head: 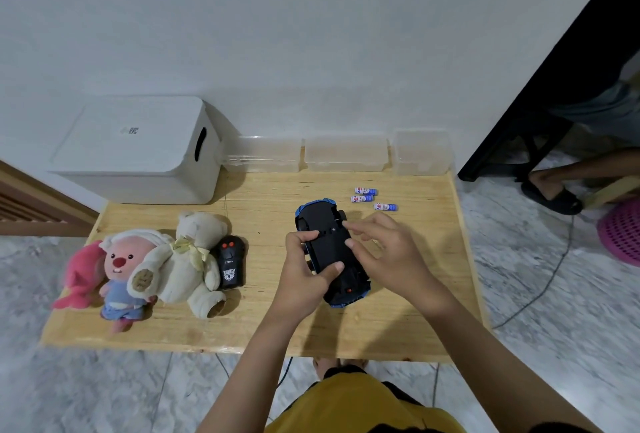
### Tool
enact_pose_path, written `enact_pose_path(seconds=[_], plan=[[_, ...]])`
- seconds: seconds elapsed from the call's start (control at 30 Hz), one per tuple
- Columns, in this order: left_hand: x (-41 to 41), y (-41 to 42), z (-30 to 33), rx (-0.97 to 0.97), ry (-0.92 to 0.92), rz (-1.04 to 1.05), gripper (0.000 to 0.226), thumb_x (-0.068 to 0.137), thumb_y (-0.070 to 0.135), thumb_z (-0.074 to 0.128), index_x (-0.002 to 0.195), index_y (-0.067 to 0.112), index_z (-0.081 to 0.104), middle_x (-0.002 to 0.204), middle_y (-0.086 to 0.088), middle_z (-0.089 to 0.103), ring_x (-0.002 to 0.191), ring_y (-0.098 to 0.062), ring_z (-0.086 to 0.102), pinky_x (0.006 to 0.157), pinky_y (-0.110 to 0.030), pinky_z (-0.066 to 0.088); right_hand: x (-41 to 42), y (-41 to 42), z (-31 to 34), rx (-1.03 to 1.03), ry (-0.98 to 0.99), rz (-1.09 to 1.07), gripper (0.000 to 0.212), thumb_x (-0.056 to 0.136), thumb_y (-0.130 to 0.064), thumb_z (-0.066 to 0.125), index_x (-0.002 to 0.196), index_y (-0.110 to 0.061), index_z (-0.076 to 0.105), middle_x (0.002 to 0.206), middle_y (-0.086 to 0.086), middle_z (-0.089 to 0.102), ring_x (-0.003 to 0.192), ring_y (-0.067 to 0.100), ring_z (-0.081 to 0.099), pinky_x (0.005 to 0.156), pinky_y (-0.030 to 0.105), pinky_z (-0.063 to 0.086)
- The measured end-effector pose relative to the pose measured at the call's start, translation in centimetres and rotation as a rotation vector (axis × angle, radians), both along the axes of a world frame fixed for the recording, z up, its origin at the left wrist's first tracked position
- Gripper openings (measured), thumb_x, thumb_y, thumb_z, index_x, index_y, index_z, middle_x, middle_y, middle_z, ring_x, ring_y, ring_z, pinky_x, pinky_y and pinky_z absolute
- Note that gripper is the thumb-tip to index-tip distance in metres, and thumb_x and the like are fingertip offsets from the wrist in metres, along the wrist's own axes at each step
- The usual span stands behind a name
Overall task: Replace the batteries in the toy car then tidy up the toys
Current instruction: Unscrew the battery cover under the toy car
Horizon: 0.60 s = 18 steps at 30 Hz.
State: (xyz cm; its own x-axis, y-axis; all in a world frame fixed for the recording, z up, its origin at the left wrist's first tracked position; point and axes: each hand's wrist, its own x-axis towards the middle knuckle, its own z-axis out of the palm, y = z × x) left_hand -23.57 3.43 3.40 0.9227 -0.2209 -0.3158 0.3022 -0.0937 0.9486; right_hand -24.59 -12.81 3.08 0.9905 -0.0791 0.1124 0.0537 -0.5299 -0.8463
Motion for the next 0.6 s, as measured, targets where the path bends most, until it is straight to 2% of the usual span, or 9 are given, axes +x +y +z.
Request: enact_pose_path(seconds=[0.07, 0.17, 0.23, 0.37, 0.5, 0.6], plan=[[-0.1, 0.0, -0.1, -0.007, -0.011, -0.001, 0.052, 0.081, -0.006, 0.067, 0.103, 0.031, 0.038, 0.109, -0.007, 0.051, 0.103, -0.022, 0.057, 0.080, -0.033, 0.057, 0.1, 0.1, -0.2, -0.042, 0.017, 0.036, 0.032, 0.083, -0.021, 0.068, 0.115, -0.027, 0.066, 0.092, -0.022, 0.051, 0.087, -0.003, 0.056, 0.078, 0.016, 0.047], [-0.2, 0.1, -0.1, 0.005, -0.029, -0.009, 0.052, 0.081, -0.008, 0.067, 0.104, 0.029, 0.039, 0.110, -0.008, 0.051, 0.101, -0.021, 0.057, 0.082, -0.037, 0.057, 0.4, 0.2, -0.2, -0.017, 0.052, 0.066, 0.030, 0.082, -0.017, 0.070, 0.111, -0.020, 0.067, 0.092, -0.022, 0.048, 0.084, -0.008, 0.053, 0.077, 0.006, 0.040], [-0.4, 0.3, -0.2, 0.018, -0.038, -0.019, 0.053, 0.080, -0.007, 0.068, 0.105, 0.029, 0.039, 0.112, -0.009, 0.051, 0.100, -0.018, 0.057, 0.080, -0.036, 0.057, 0.7, 0.1, -0.1, 0.019, 0.081, 0.077, 0.027, 0.079, -0.012, 0.073, 0.104, -0.018, 0.067, 0.090, -0.019, 0.047, 0.079, -0.004, 0.051, 0.073, 0.005, 0.038], [-0.7, 0.6, -0.4, 0.033, -0.052, -0.045, 0.054, 0.080, -0.005, 0.069, 0.106, 0.032, 0.040, 0.116, -0.008, 0.053, 0.096, -0.017, 0.059, 0.070, -0.020, 0.054, 1.2, -0.3, 0.0, 0.090, 0.155, 0.096, 0.024, 0.074, -0.008, 0.076, 0.093, -0.019, 0.067, 0.083, -0.010, 0.053, 0.064, 0.005, 0.047, 0.061, 0.008, 0.038], [-0.7, 0.8, -0.8, 0.035, -0.041, -0.059, 0.054, 0.080, -0.003, 0.070, 0.110, 0.034, 0.043, 0.115, -0.003, 0.055, 0.095, -0.017, 0.061, 0.072, -0.020, 0.054, 1.6, -0.7, 0.1, 0.222, 0.248, 0.114, 0.021, 0.073, -0.007, 0.077, 0.089, -0.016, 0.067, 0.073, -0.006, 0.060, 0.058, 0.009, 0.045, 0.058, 0.016, 0.041], [-0.6, 0.9, -1.3, 0.045, -0.043, -0.066, 0.055, 0.080, -0.002, 0.071, 0.113, 0.034, 0.044, 0.115, -0.001, 0.056, 0.097, -0.019, 0.062, 0.074, -0.021, 0.054, 1.6, -0.9, -0.1, 0.307, 0.279, 0.114, 0.021, 0.073, -0.004, 0.077, 0.086, -0.017, 0.068, 0.072, -0.002, 0.061, 0.060, 0.014, 0.045, 0.059, 0.022, 0.043]])
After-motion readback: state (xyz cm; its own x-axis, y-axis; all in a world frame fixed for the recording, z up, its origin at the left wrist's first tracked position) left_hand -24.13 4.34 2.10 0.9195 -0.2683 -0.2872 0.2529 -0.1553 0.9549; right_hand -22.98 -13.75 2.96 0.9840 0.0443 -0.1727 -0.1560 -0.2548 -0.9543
